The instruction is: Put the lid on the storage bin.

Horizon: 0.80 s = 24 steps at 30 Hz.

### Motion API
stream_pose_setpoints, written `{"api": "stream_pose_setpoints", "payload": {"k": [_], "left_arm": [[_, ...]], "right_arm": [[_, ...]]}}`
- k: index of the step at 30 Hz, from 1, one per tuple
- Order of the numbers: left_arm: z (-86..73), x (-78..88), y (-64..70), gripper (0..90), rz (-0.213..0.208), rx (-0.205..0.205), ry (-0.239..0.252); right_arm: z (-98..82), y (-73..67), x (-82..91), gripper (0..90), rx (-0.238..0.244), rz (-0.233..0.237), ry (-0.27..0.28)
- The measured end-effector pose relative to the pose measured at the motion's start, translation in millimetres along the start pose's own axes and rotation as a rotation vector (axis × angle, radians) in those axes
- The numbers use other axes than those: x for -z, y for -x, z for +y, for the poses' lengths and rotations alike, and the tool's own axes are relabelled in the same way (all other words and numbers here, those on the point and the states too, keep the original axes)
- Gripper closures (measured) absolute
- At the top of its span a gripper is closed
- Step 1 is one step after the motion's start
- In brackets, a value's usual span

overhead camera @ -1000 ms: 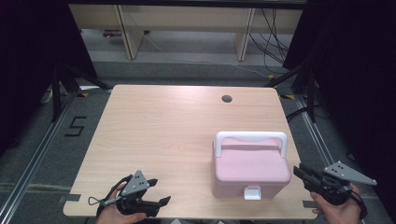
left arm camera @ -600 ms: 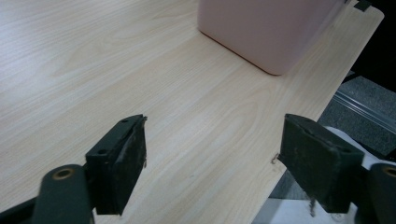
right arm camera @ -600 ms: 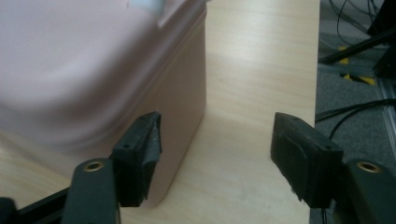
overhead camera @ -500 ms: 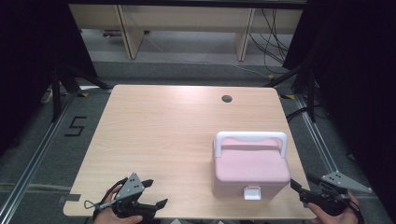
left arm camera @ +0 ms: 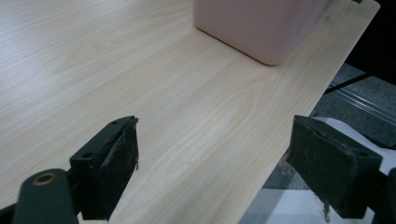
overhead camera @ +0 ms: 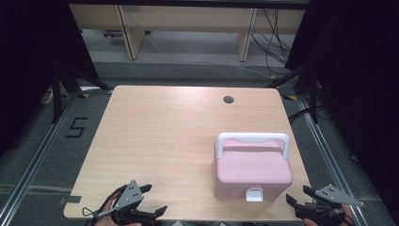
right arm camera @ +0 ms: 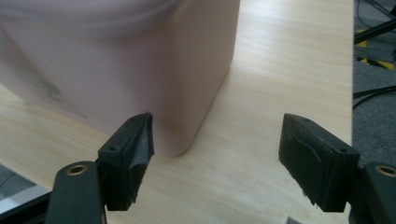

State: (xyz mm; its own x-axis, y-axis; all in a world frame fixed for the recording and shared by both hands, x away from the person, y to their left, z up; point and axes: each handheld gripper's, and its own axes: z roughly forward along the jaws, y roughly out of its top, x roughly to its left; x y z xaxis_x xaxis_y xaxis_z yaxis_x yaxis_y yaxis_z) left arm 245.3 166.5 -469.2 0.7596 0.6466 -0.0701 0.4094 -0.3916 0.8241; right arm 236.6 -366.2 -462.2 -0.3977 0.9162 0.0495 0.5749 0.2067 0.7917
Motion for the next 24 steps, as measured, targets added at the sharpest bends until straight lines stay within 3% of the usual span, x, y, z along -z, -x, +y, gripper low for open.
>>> {"api": "stream_pose_setpoints", "payload": {"k": [2, 4, 5, 7, 8, 11, 12, 15, 16, 17, 18, 19, 20, 21, 22, 24], "left_arm": [[-2.0, -0.7, 1.8, 15.4, 0.000, 0.004, -0.002], [-3.4, 0.7, 1.0, 15.5, 0.013, -0.032, -0.032], [-4.3, 0.5, 2.4, 15.5, 0.016, -0.024, -0.029], [-5.4, 0.1, 4.8, 15.5, 0.017, -0.016, -0.022], [-5.7, 0.1, 4.9, 15.5, 0.019, -0.026, -0.022], [-6.7, -1.4, 7.8, 15.5, 0.019, -0.013, -0.003], [-6.7, -0.5, 6.8, 15.5, 0.021, -0.037, -0.023], [-7.5, -2.1, 8.2, 15.5, 0.022, -0.051, -0.033], [-7.7, -3.1, 9.7, 15.5, 0.018, -0.037, -0.027], [-7.7, -2.4, 8.5, 15.5, 0.023, -0.067, -0.049], [-8.2, -4.0, 10.3, 15.5, 0.015, -0.047, -0.028], [-8.2, -4.0, 10.3, 15.5, 0.015, -0.047, -0.028], [-7.7, -2.6, 8.4, 15.5, 0.022, -0.076, -0.050], [-7.7, -2.7, 8.6, 15.5, 0.023, -0.074, -0.047], [-8.1, -3.8, 10.4, 15.5, 0.015, -0.050, -0.027], [-7.9, -2.8, 9.6, 15.5, 0.017, -0.060, -0.038]], "right_arm": [[-1.9, -1.1, -0.9, 26.2, -0.005, 0.003, -0.007], [-3.2, -2.7, -1.0, 26.1, -0.014, 0.006, -0.013], [-3.8, -0.7, -1.3, 25.9, 0.022, -0.001, -0.010], [-5.1, -1.4, -1.3, 25.5, 0.031, -0.002, -0.015], [-6.1, -4.7, -1.5, 25.4, -0.004, 0.001, -0.027], [-9.1, -3.1, -3.8, 24.7, 0.051, -0.006, -0.029], [-9.1, -3.1, -3.8, 24.7, 0.051, -0.006, -0.029], [-11.4, -4.4, -5.0, 24.2, 0.038, 0.007, -0.039], [-12.0, -3.2, -4.5, 23.7, 0.054, -0.002, -0.037], [-13.6, -5.0, -4.4, 23.0, 0.025, -0.001, -0.047], [-13.8, -2.3, -4.7, 23.0, 0.062, -0.009, -0.039], [-14.5, -2.2, -4.5, 22.9, 0.059, -0.011, -0.043], [-14.5, -2.2, -4.5, 22.9, 0.059, -0.011, -0.043], [-15.6, -4.7, -4.3, 22.7, 0.021, -0.005, -0.055], [-16.9, -2.3, -5.3, 22.7, 0.049, -0.001, -0.045], [-18.4, -2.4, -6.0, 22.5, 0.047, 0.002, -0.048]]}}
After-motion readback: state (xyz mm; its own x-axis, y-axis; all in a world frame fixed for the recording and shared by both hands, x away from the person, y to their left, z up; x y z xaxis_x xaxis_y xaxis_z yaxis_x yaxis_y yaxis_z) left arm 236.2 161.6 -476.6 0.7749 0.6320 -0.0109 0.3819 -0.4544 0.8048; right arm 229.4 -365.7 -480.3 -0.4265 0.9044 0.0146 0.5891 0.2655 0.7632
